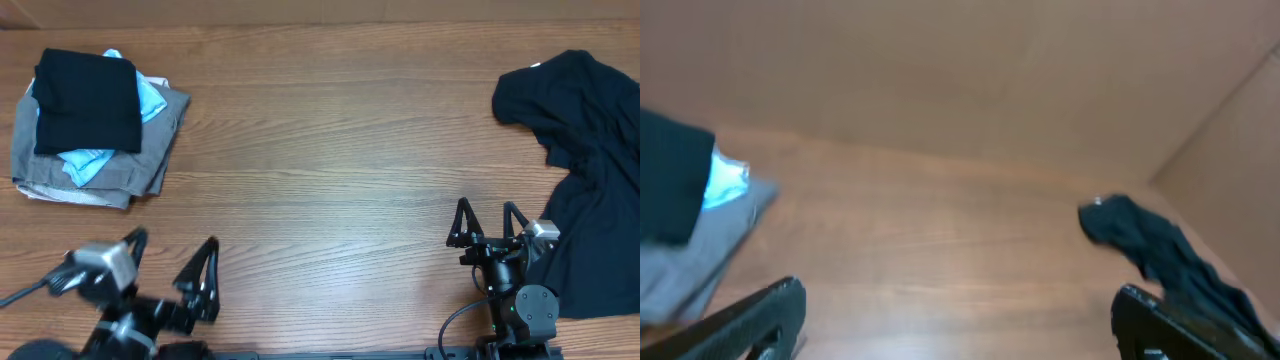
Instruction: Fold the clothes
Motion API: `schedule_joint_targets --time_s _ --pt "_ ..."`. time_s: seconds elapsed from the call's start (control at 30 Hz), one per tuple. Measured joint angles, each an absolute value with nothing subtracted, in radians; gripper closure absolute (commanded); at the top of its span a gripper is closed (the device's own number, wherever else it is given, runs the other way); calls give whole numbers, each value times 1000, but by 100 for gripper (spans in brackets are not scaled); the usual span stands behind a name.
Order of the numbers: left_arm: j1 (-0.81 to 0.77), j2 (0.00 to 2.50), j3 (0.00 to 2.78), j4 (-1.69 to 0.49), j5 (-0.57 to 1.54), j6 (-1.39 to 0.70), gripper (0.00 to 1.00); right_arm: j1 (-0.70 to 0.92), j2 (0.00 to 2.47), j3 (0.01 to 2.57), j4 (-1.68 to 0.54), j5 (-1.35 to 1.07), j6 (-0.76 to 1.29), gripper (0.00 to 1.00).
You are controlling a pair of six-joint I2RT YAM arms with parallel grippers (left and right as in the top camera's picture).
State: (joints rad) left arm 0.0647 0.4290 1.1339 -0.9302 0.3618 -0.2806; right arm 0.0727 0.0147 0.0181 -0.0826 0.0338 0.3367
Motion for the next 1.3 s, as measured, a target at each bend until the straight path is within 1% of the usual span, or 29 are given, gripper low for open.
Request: schedule_joint_targets --time_s 0.27,0.37,0.47,0.63,0.9,1.13,1.3 --pt "65 275 612 -405 360 -297 0 73 15 18 -83 34 337 0" --pt "65 213 454 -264 361 -308 0 73 15 18 -83 34 337 0" --pt "51 153 328 -167 341 -315 0 73 15 18 -84 34 337 0" --pt "8 80 199 -131 248 -315 0 73 15 18 -83 34 337 0" --pt "-1 23 89 -126 122 -315 0 73 15 18 -83 34 337 0" --pt "-14 17 34 -118 70 -305 0 73 15 18 -83 34 337 0" --pt "-32 16 34 -118 61 -239 0 73 15 18 -83 34 337 0"
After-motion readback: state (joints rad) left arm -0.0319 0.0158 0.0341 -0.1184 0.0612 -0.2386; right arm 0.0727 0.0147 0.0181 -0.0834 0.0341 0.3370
